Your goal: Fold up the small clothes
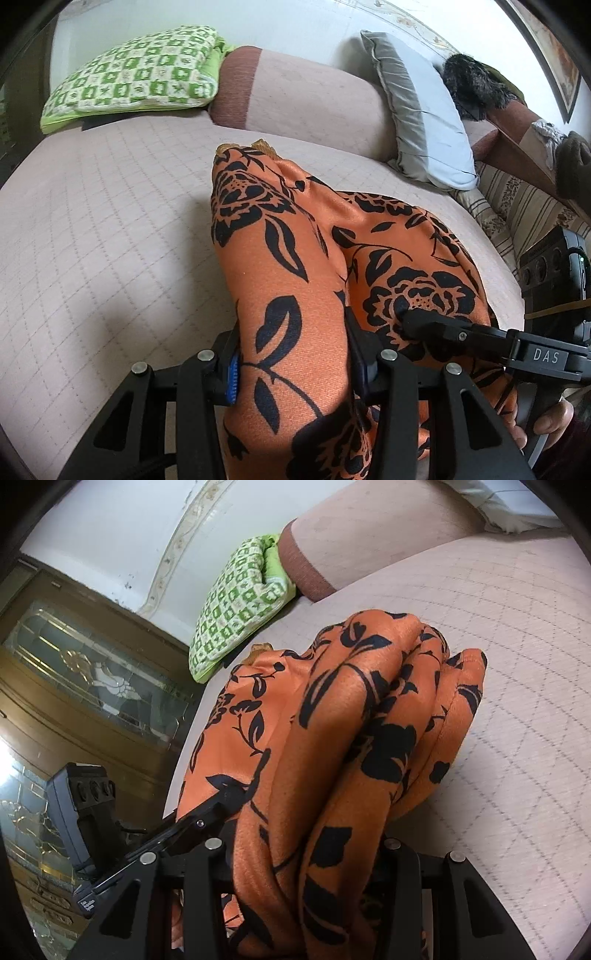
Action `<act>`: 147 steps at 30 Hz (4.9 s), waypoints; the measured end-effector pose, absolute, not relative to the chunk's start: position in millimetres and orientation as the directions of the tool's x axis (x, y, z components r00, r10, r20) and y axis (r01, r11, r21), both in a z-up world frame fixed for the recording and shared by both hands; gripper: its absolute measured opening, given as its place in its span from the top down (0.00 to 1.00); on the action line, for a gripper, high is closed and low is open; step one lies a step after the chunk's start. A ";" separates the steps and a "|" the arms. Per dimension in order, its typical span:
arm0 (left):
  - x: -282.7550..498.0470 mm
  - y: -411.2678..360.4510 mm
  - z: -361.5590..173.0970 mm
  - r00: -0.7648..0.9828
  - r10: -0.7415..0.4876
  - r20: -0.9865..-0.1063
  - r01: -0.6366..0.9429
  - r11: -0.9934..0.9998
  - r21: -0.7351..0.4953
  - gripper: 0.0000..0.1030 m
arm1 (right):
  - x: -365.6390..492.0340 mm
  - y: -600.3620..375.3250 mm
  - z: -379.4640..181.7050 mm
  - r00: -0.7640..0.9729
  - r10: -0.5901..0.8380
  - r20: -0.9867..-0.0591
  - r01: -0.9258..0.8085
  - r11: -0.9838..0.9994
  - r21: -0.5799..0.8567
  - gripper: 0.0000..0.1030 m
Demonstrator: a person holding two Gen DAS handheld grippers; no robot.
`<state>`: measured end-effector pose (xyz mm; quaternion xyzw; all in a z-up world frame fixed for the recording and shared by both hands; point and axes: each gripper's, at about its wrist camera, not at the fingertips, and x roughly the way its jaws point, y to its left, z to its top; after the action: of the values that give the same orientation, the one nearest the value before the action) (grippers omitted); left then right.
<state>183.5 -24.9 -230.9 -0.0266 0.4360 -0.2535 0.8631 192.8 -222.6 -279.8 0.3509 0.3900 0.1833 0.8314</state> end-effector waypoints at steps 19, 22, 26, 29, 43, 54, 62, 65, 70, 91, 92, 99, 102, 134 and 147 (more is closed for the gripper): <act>191.3 -9.0 -251.5 0.484 -0.402 -0.777 0.341 0.905 -0.256 0.54 | 213.9 -207.4 -304.3 0.585 0.549 -0.597 -0.010 0.741 0.671 0.55; 192.0 -10.1 -251.4 0.485 -0.391 -0.782 0.335 0.909 -0.246 0.52 | 217.2 -207.1 -307.5 0.570 0.534 -0.624 0.015 0.753 0.658 0.51; 191.5 -13.1 -249.8 0.500 -0.358 -0.789 0.330 0.921 -0.208 0.48 | 224.5 -216.0 -318.0 0.522 0.546 -0.655 0.089 0.729 0.678 0.40; 190.2 -15.2 -246.2 0.516 -0.331 -0.790 0.331 0.928 -0.173 0.46 | 225.0 -223.1 -317.6 0.505 0.555 -0.661 0.106 0.721 0.685 0.39; 172.9 -18.4 -225.6 0.679 -0.206 -0.705 0.303 0.953 0.014 0.34 | 185.0 -266.1 -259.4 0.769 0.348 -0.536 0.101 0.761 0.640 0.39; 176.5 -23.3 -238.2 0.667 -0.154 -0.729 0.292 0.954 0.066 0.34 | 242.3 -226.9 -277.8 0.687 0.467 -0.557 0.051 0.734 0.678 0.29; 188.0 -23.8 -249.2 0.632 -0.130 -0.764 0.267 0.962 0.057 0.29 | 261.4 -226.1 -307.5 0.605 0.494 -0.624 0.098 0.732 0.674 0.27; 187.6 -25.4 -250.4 0.634 -0.118 -0.764 0.265 0.962 0.071 0.29 | 258.4 -226.5 -307.4 0.608 0.496 -0.620 0.082 0.737 0.671 0.25; 186.9 -28.5 -252.4 0.639 -0.101 -0.762 0.256 0.963 0.087 0.27 | 259.9 -223.5 -303.9 0.586 0.500 -0.638 0.038 0.770 0.637 0.22; 172.6 -29.9 -261.2 0.674 -0.029 -0.739 0.184 0.974 0.130 0.15 | 170.9 -237.2 -253.4 0.699 0.441 -0.563 -0.015 0.797 0.604 0.22; 171.7 -30.1 -262.1 0.674 -0.026 -0.738 0.182 0.974 0.132 0.14 | 165.1 -235.1 -255.0 0.690 0.452 -0.565 -0.019 0.792 0.611 0.22; 161.9 -36.1 -265.3 0.665 -0.009 -0.746 0.179 0.973 0.148 0.13 | 170.0 -215.8 -320.3 0.417 0.451 -0.789 0.130 0.829 0.543 0.22; 153.0 -41.4 -261.6 0.672 -0.003 -0.741 0.196 0.965 0.175 0.13 | 164.3 -217.9 -302.5 0.479 0.444 -0.757 0.108 0.826 0.553 0.22; 86.6 -13.7 -210.4 0.740 0.051 -0.670 0.115 0.973 0.202 0.12 | 113.8 -186.1 -237.4 0.702 0.406 -0.585 -0.102 0.870 0.482 0.23; 44.0 6.8 -128.1 0.830 0.078 -0.553 0.028 0.983 0.181 0.11 | 48.5 -170.1 -157.6 0.826 0.342 -0.448 -0.163 0.906 0.390 0.23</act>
<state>44.0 6.8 -128.1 0.0912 0.2914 0.0130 0.9522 48.5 -170.1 -157.6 0.1699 0.2623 0.1342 0.9404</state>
